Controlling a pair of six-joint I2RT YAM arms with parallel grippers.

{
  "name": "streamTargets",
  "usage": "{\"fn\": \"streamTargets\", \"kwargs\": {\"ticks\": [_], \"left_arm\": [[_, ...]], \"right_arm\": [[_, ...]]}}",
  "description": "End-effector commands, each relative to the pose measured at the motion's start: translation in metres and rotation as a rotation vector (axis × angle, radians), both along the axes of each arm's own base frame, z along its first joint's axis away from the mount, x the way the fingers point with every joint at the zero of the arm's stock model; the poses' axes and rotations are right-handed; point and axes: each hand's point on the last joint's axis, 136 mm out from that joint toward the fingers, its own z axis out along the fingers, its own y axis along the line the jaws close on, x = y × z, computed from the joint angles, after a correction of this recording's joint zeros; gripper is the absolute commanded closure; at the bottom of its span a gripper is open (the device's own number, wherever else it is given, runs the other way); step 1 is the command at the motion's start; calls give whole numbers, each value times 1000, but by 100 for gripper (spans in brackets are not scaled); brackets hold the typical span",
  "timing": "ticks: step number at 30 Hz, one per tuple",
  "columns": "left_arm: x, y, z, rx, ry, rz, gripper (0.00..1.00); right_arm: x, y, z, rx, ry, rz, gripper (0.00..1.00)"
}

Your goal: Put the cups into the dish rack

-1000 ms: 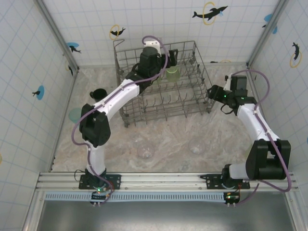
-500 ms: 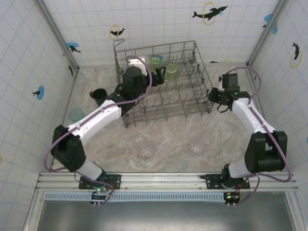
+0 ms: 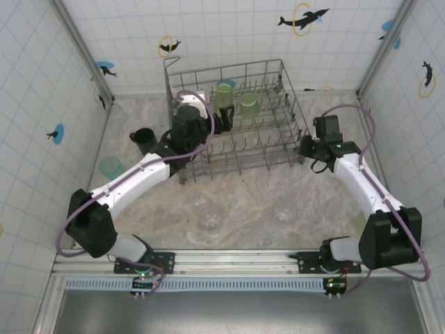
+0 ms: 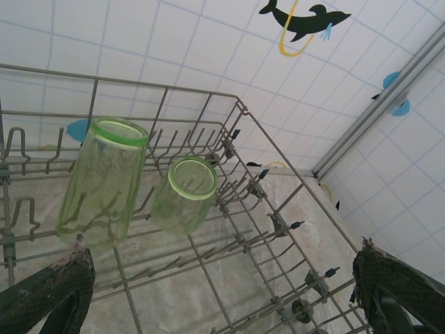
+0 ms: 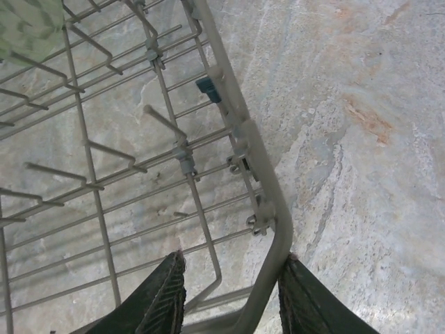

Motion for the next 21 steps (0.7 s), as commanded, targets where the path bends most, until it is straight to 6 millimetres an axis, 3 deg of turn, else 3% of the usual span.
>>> {"fn": "streamTargets", "kwargs": {"ticks": [1, 13, 18, 21], "left_arm": [[-6, 8, 8, -7, -18, 14, 2], [-12, 13, 0, -8, 11, 22, 2], [-17, 17, 4, -5, 12, 19, 2], [-22, 22, 10, 3, -1, 19, 2]], "right_arm": [[-23, 4, -11, -1, 49, 4, 62], [-48, 25, -21, 15, 102, 49, 68], [-52, 26, -22, 1, 145, 64, 62], [-48, 21, -9, -16, 135, 42, 55]]}}
